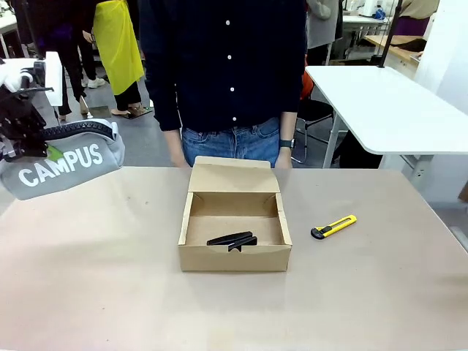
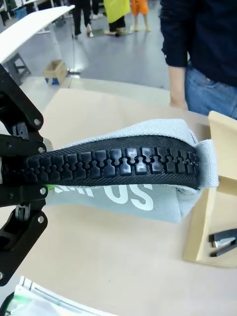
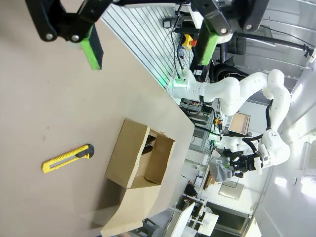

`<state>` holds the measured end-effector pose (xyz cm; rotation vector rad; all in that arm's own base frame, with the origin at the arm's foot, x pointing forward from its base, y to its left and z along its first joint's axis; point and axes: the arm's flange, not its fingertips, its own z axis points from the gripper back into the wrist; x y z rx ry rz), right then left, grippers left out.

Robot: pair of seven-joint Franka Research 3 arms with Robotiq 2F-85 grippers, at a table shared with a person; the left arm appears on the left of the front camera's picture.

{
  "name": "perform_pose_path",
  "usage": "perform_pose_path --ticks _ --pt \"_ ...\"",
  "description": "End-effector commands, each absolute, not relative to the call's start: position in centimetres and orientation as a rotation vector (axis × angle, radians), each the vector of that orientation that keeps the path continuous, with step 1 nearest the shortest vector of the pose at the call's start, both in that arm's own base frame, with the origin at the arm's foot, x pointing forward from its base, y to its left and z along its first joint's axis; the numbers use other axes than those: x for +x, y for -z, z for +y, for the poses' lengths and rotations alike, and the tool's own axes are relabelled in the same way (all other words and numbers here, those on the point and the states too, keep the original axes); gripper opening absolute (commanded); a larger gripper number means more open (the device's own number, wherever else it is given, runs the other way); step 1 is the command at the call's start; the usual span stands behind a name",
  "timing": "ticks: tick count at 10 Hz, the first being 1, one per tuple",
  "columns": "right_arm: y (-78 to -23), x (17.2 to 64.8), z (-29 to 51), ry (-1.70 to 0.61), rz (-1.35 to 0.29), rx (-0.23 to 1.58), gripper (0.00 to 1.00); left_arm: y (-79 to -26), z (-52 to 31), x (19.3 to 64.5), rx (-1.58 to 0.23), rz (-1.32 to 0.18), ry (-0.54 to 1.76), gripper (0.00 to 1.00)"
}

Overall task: Pack the items into the box.
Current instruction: Pick up the item indicated by the person and place it inside the Mailer Box.

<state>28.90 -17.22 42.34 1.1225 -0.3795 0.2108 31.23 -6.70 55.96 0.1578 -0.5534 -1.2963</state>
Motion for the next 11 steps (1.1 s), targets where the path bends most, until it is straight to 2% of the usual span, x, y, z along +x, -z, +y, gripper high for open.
perform_pose_path --ticks 1,2,3,4,5,7,9,11 --pt "-42.2 28.8 -17.4 -0.235 -0.397 1.120 1.00 -56.1 -7.2 31.1 0.157 -0.561 1.288 0.00" --pt "-42.2 28.8 -17.4 -0.235 -0.397 1.120 1.00 -56.0 -6.7 31.2 0.158 -0.553 1.296 0.08" --pt "-42.2 28.8 -17.4 -0.235 -0.397 1.120 1.00 -57.8 -8.9 30.8 0.120 -0.527 1.207 0.08" --pt "-42.2 28.8 -17.4 -0.235 -0.397 1.120 1.00 -60.1 -12.9 30.6 0.136 -0.484 1.220 0.08" --pt "-42.2 28.8 -17.4 -0.235 -0.397 1.120 1.00 -61.7 -19.2 32.0 0.248 -0.345 1.234 0.08" --pt "-42.2 28.8 -17.4 -0.235 -0.397 1.120 1.00 -61.6 -26.2 34.5 0.235 -0.315 1.260 0.08" --pt "-42.2 28.8 -17.4 -0.235 -0.397 1.120 1.00 -60.5 -34.0 37.1 0.328 -0.360 1.397 0.08" --pt "-42.2 28.8 -17.4 -0.235 -0.397 1.120 1.00 -57.5 -40.2 39.5 0.286 -0.435 1.544 0.08"
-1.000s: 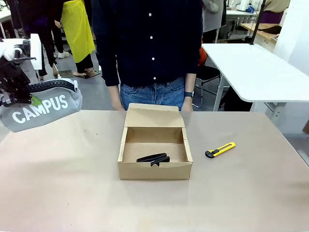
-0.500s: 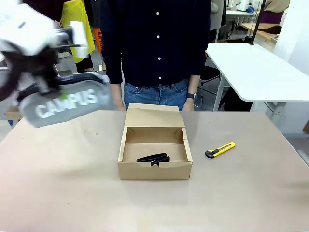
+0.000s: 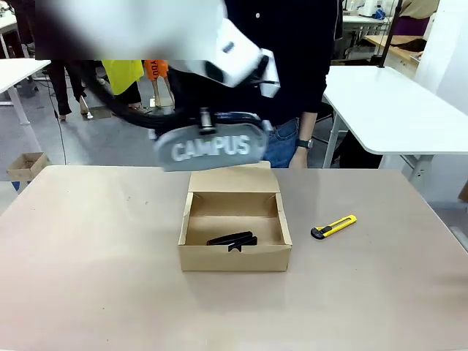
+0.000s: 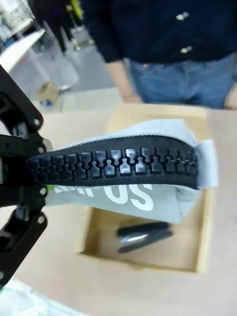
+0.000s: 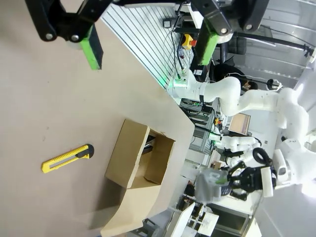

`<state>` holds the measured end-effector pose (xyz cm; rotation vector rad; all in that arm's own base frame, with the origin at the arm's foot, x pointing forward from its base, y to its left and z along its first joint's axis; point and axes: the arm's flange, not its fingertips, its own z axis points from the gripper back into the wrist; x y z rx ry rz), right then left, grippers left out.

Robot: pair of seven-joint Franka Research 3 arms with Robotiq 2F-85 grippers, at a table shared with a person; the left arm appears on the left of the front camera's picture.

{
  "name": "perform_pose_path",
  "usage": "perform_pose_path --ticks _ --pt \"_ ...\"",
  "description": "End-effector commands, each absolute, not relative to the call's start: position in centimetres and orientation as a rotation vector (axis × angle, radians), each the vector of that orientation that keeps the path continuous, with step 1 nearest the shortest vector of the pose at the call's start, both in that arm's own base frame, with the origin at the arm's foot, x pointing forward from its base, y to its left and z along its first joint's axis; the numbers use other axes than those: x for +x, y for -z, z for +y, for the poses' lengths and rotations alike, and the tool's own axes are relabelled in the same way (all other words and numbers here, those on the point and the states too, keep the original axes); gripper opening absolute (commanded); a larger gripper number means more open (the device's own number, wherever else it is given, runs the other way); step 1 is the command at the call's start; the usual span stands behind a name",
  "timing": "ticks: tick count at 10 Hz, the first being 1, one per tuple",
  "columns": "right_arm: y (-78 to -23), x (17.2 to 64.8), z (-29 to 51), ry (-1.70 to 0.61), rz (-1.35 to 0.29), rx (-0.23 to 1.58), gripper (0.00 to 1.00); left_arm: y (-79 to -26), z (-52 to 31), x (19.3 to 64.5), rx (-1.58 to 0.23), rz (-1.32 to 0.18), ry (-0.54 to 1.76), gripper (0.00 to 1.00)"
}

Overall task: Pack the items into the box.
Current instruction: Pick up the item indicated by the person and place it inside the Mailer Box.

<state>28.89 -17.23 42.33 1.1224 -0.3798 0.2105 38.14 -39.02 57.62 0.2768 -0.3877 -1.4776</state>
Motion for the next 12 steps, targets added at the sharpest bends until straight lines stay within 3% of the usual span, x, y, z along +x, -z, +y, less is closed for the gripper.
perform_pose_path --ticks 1,5,6,7,12 --pt "-42.2 28.8 -17.4 -0.235 -0.397 1.120 1.00 -55.0 -41.5 40.8 0.244 -0.406 1.580 0.08" --pt "-42.2 28.8 -17.4 -0.235 -0.397 1.120 1.00 -48.5 -42.1 39.7 0.119 -0.262 1.647 0.08" --pt "-42.2 28.8 -17.4 -0.235 -0.397 1.120 1.00 -48.4 -42.2 39.1 0.197 -0.186 1.630 0.08" --pt "-42.2 28.8 -17.4 -0.235 -0.397 1.120 1.00 -48.1 -43.7 40.8 0.148 -0.285 1.611 0.08" --pt "-42.2 28.8 -17.4 -0.235 -0.397 1.120 1.00 -47.4 -43.1 41.2 0.160 -0.214 1.668 0.08"
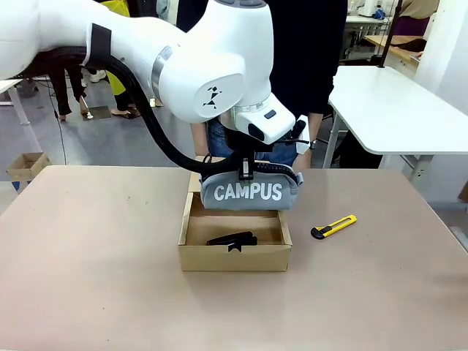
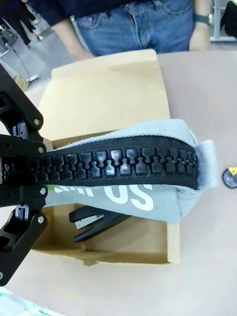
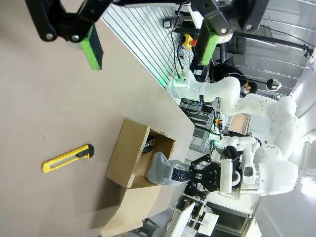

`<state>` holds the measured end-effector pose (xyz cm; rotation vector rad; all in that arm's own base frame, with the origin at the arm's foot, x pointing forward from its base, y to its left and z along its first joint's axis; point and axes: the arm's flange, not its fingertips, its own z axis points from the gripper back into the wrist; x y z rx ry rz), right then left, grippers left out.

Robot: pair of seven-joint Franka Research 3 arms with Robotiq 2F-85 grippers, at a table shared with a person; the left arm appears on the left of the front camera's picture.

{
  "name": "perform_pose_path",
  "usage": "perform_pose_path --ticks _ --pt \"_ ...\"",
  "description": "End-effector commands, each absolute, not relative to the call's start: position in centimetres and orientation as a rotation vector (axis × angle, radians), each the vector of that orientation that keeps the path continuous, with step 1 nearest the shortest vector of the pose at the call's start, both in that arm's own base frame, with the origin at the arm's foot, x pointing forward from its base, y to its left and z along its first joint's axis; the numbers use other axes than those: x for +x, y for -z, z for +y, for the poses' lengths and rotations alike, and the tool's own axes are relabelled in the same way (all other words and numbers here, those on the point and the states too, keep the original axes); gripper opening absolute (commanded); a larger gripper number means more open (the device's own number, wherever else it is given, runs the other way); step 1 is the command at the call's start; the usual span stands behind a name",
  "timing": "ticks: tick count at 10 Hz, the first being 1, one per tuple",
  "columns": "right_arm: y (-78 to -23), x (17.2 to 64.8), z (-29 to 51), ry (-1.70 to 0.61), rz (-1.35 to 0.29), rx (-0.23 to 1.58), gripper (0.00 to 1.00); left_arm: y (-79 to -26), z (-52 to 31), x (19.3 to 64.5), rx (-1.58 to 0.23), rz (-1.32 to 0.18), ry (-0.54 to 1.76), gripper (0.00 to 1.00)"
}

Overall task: Pack the items into the box.
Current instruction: Pick up the item indicated by the person and place it inside the Mailer Box.

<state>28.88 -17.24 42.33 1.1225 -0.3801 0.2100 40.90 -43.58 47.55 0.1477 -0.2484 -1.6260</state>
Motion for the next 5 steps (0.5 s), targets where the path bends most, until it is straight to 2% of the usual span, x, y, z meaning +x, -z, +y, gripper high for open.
perform_pose_path --ticks 1,5 --pt "-42.2 28.8 -17.4 -0.235 -0.397 1.120 1.00 -46.3 -42.0 41.6 0.130 -0.189 1.676 0.08" --pt "-42.2 28.8 -17.4 -0.235 -0.397 1.120 1.00 -43.0 -41.0 41.4 0.088 -0.189 1.692 0.08"
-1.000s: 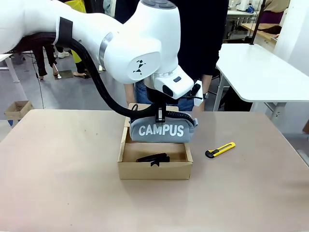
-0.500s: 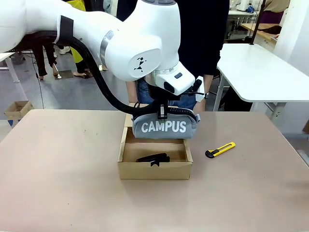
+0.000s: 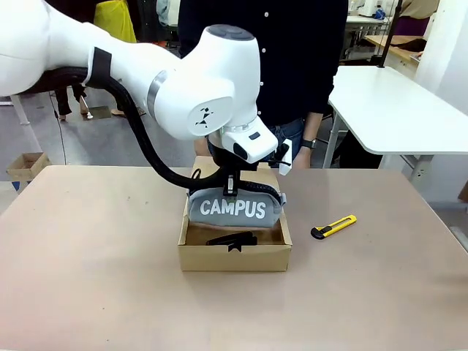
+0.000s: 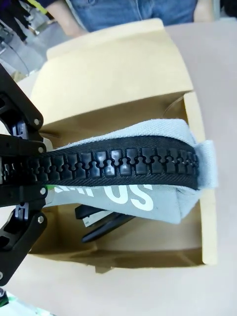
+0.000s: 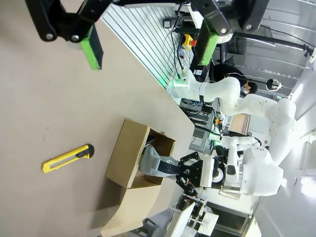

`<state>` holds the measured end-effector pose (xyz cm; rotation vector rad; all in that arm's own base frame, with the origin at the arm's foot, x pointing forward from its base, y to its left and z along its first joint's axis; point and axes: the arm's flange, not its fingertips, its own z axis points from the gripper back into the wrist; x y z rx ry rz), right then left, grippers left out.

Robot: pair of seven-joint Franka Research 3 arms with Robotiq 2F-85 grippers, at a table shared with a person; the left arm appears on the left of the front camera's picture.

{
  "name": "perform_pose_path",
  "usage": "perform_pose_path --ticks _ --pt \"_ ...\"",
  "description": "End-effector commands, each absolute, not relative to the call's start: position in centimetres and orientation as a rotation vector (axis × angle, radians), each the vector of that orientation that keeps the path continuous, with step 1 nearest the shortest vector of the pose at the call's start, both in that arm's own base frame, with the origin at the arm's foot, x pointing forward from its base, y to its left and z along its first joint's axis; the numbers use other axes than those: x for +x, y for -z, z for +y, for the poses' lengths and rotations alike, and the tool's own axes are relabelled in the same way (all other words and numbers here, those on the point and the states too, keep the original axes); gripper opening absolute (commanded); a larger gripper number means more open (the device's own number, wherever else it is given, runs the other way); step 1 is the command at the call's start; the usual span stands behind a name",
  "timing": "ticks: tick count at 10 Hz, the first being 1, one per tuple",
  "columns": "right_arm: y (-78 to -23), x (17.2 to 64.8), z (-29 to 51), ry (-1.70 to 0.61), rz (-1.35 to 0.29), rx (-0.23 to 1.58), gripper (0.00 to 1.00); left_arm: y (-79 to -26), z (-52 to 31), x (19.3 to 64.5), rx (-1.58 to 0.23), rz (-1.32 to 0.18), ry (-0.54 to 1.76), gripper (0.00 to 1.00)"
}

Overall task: Pack the items into the box.
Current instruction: Pick up the item indicated by the person and place it inside the Mailer Box.

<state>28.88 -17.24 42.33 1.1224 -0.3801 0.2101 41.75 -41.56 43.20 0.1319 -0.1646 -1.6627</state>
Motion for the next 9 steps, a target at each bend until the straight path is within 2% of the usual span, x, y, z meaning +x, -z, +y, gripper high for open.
perform_pose_path --ticks 1,4,8,9 --pt "-42.2 28.8 -17.4 -0.235 -0.397 1.120 1.00 -41.9 -41.4 41.7 0.063 -0.164 1.697 0.08" --pt "-42.2 28.8 -17.4 -0.235 -0.397 1.120 1.00 -40.0 -42.9 42.8 0.032 -0.084 1.699 0.08" --pt "-42.2 28.8 -17.4 -0.235 -0.397 1.120 1.00 -39.9 -42.8 42.9 0.030 -0.064 1.673 0.10" --pt "-42.2 28.8 -17.4 -0.235 -0.397 1.120 1.00 -40.0 -42.7 42.9 0.035 -0.055 1.670 0.60"
